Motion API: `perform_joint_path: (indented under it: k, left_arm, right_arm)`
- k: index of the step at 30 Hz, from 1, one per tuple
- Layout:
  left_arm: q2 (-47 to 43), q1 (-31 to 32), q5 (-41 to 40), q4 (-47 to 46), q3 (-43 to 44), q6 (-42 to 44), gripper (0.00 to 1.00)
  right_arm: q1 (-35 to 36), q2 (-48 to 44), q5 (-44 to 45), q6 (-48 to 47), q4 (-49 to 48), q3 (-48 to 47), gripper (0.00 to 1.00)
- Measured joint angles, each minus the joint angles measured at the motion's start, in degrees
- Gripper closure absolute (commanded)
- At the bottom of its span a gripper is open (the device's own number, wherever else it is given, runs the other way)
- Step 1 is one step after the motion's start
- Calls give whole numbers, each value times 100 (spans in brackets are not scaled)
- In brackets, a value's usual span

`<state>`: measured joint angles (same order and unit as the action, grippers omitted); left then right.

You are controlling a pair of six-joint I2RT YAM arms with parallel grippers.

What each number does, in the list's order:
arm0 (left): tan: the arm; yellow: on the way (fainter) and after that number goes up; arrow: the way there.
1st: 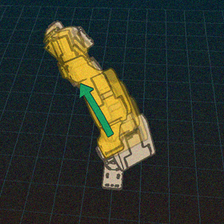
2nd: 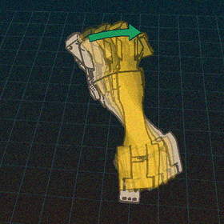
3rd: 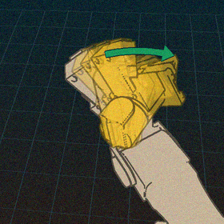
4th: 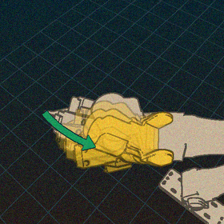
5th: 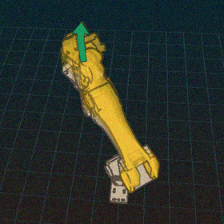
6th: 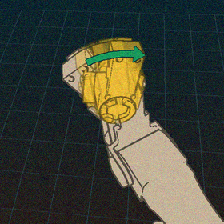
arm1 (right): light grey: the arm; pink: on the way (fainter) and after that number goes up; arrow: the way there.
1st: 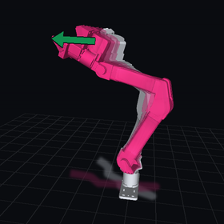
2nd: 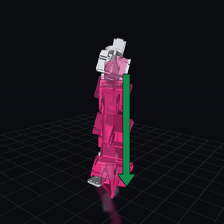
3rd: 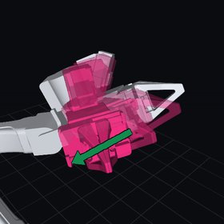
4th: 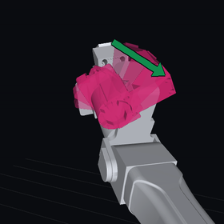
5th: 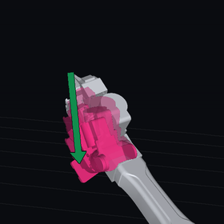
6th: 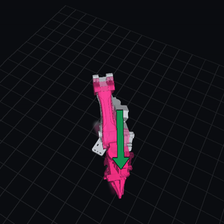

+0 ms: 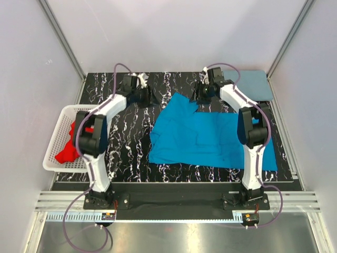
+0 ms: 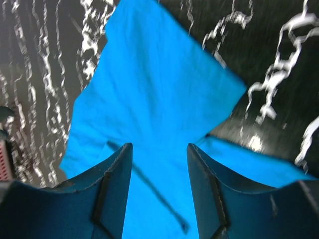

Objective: Fold and stack the t-shirts
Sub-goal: Fold the tshirt

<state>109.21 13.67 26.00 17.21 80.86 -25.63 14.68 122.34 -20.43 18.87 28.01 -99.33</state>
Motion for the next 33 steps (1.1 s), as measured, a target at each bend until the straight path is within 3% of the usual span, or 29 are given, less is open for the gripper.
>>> perform_joint_path:
  k: [9,16,23,33]
  left_arm:
    - [1593,39,-61,-1043,970,-90,47]
    - [2811,328,-127,-1244,2428,20,44]
    - [4100,529,-70,-852,4437,-341,44]
    - [4194,507,-81,-483,4649,-737,56]
  right_arm:
    - [-2,446,144,-529,166,-448,48]
    - [-4,85,66,-595,52,-39,48]
    - [-4,-413,26,-531,17,170,48]
    - [-116,-531,160,-468,81,151,48]
